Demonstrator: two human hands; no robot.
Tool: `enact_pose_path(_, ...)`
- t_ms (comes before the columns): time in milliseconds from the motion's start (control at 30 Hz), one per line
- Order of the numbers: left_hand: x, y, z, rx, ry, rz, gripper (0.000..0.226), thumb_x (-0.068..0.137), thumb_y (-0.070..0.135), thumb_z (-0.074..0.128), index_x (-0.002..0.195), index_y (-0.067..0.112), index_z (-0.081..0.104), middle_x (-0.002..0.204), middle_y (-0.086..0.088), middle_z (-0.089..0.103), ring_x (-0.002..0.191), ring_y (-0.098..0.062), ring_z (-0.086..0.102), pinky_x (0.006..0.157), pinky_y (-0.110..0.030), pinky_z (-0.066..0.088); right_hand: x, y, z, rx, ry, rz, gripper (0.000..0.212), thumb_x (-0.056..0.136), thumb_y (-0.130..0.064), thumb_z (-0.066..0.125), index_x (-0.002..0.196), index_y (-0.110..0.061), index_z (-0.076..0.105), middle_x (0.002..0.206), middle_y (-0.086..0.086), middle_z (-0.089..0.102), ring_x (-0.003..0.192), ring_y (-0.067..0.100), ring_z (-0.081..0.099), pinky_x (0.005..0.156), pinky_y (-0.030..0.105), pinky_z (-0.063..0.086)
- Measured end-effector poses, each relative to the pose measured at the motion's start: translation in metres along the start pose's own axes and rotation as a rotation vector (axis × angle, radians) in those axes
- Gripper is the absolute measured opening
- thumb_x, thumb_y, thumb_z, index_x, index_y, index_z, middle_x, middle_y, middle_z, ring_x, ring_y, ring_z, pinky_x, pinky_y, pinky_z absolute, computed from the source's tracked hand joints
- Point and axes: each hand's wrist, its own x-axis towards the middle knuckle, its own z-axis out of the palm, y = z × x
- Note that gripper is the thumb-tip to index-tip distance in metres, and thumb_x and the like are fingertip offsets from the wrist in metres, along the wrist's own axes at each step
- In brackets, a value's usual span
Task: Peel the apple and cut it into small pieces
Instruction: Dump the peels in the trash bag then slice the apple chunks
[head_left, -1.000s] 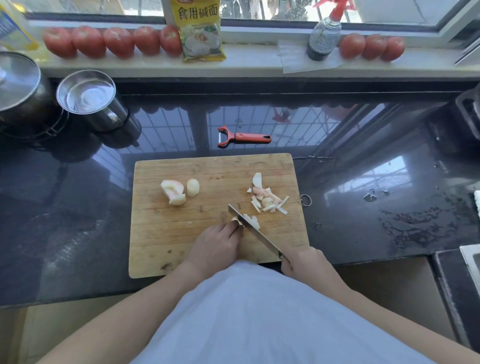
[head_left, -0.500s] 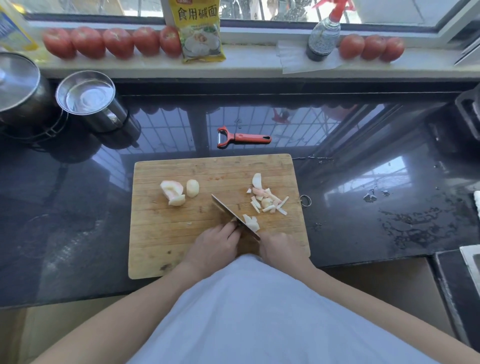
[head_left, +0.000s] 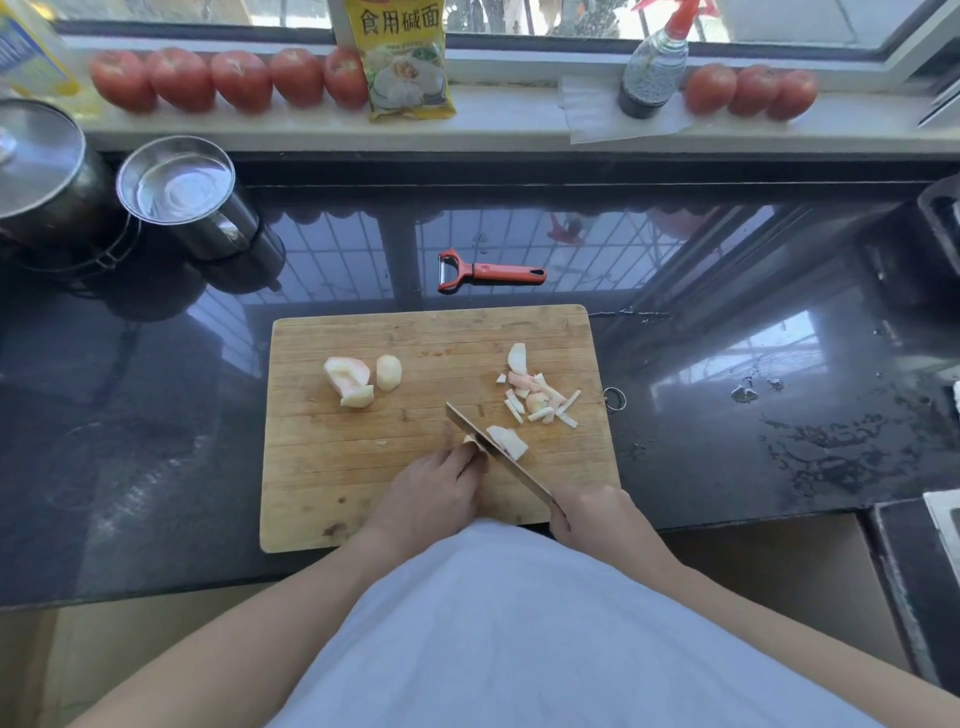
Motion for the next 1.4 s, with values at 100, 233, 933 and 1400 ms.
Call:
enact_pose_path(100,0.0,0.0,0.001,0.0,-0.002,0.003,0.046,0.073,0.016,0.044,0.104,0.005,0.076,0.101,-0.008,0.073,0.066,-0.024,0.065,0.054,-0.032,0.051,-0.002,0.001,-0.001,-0.015,-0.018,-0.003,0.014,0.096,-0.015,0.041,0.085,-0.015,0.05,0.077,0.008,0.056,0.074,0.033,0.056,0.068,0.036,0.049)
enact_pose_path(233,0.001,0.0,0.0,-0.001,-0.016,-0.006,0.046,0.073,0.016,0.044,0.104,0.005,0.076,0.101,-0.007,0.073,0.065,-0.023,0.064,0.054,-0.031,0.049,-0.009,0.008,-0.003,-0.054,-0.048,0.029,0.015,0.095,-0.013,0.039,0.097,-0.019,0.053,0.08,0.008,0.055,0.072,0.033,0.049,0.065,0.036,0.047)
enact_pose_path(933,-0.004,0.004,-0.007,-0.021,-0.164,-0.085,0.05,0.072,0.019,0.049,0.113,0.006,0.076,0.109,-0.007,0.073,0.065,-0.019,0.07,0.044,-0.027,0.047,-0.002,-0.002,-0.003,-0.057,-0.01,0.007,0.015,0.099,-0.015,0.04,0.084,-0.014,0.041,0.077,0.005,0.05,0.072,0.029,0.05,0.062,0.032,0.036)
enact_pose_path(1400,-0.004,0.001,-0.003,0.01,-0.087,-0.053,0.061,0.069,0.021,0.04,0.118,0.009,0.076,0.107,-0.001,0.072,0.068,-0.015,0.068,0.048,-0.024,0.048,0.013,0.0,0.01,-0.079,-0.073,0.063,0.017,0.097,-0.016,0.04,0.101,-0.015,0.056,0.084,0.011,0.061,0.081,0.034,0.06,0.066,0.033,0.047)
